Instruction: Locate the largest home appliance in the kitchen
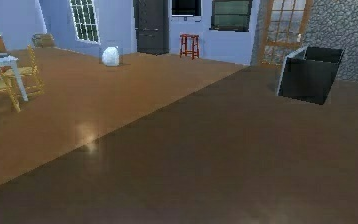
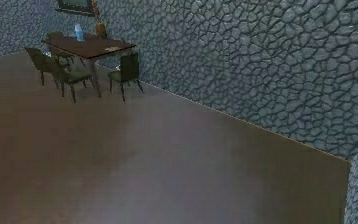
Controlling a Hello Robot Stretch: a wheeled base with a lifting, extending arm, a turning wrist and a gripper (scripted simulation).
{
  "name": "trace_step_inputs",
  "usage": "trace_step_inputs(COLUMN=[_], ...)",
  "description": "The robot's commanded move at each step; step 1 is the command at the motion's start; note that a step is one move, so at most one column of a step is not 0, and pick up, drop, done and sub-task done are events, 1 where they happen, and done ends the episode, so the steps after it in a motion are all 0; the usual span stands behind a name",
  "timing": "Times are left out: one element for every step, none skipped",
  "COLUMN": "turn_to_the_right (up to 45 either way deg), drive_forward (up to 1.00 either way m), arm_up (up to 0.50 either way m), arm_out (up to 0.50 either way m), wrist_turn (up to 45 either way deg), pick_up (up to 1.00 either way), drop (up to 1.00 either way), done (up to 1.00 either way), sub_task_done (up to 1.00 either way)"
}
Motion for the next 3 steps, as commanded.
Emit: trace_step_inputs(turn_to_the_right=[-30.0,0.0,0.0], drive_forward=[0.00,1.00,1.00], arm_up=[0.00,0.00,0.00], arm_out=[0.00,0.00,0.00], wrist_turn=[0.0,0.0,0.0], pick_up=[0.00,0.00,0.00], drop=[0.00,0.00,0.00], done=[0.00,0.00,0.00], sub_task_done=[0.00,0.00,0.00])
